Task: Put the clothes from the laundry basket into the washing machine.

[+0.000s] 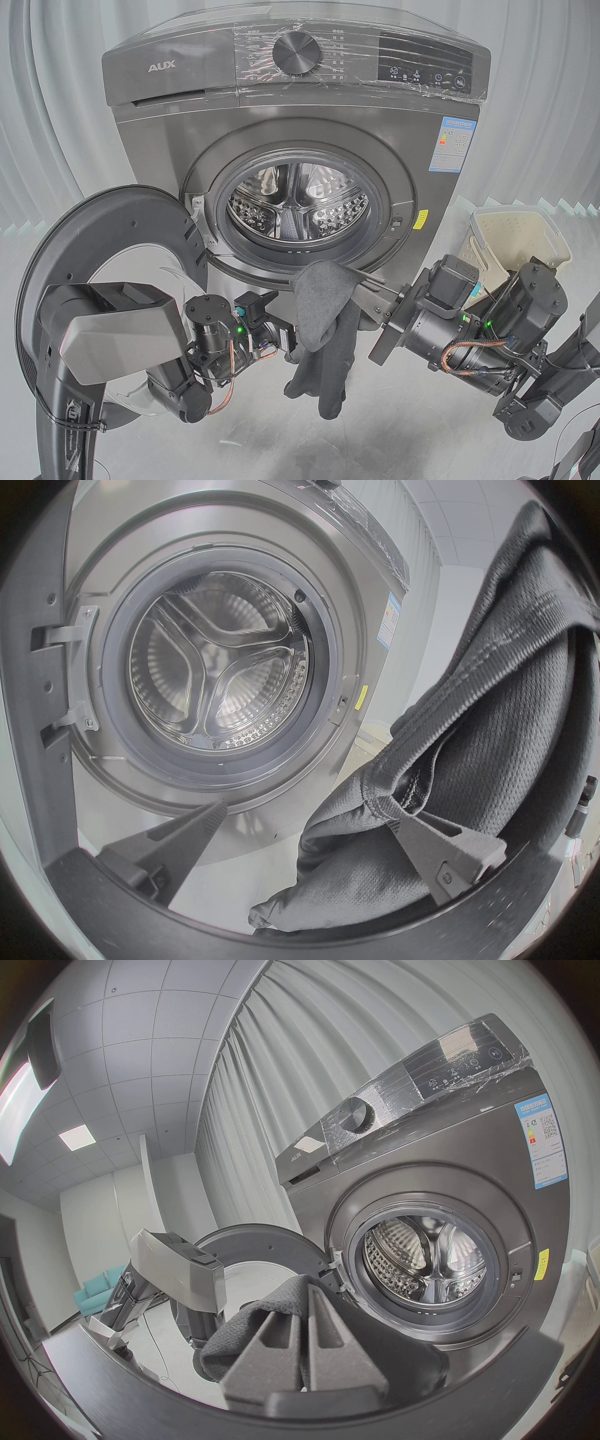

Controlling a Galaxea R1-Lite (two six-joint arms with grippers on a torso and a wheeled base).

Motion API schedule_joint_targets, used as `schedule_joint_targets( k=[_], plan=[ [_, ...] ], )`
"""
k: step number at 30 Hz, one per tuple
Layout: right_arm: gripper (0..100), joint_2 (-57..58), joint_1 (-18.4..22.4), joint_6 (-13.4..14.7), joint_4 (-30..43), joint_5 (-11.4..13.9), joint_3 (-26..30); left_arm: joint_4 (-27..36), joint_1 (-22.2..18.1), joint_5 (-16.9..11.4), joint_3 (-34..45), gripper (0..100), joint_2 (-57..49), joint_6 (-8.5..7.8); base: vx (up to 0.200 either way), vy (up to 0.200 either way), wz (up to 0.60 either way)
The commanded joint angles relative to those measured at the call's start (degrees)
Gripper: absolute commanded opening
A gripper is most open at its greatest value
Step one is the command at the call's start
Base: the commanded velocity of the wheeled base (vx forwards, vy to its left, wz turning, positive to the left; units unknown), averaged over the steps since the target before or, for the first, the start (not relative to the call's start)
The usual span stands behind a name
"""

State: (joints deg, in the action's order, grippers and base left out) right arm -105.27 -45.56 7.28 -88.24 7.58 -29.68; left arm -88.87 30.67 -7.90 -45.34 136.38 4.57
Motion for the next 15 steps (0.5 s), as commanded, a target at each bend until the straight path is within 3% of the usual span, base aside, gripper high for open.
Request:
schedule_joint_targets(
  k=[1, 10, 15],
  plan=[
    [0, -0.7, -0.2, 0.1, -0.1, 0.1, -0.1, -0.1, -0.1, -0.4, -1.9, 0, 1.7, 0.00, 0.000, 0.000, 0.00],
    [0, -0.7, 0.6, 0.1, -0.1, 0.1, 0.1, -0.1, -0.9, -0.3, -2.4, 0, 1.6, -0.26, 0.000, 0.000, 0.00],
    [0, -0.7, 3.8, 0.1, 0.0, 0.0, 0.5, -0.3, -1.8, 0.2, -1.5, 0, -0.1, -0.26, 0.000, 0.000, 0.00]
  ],
)
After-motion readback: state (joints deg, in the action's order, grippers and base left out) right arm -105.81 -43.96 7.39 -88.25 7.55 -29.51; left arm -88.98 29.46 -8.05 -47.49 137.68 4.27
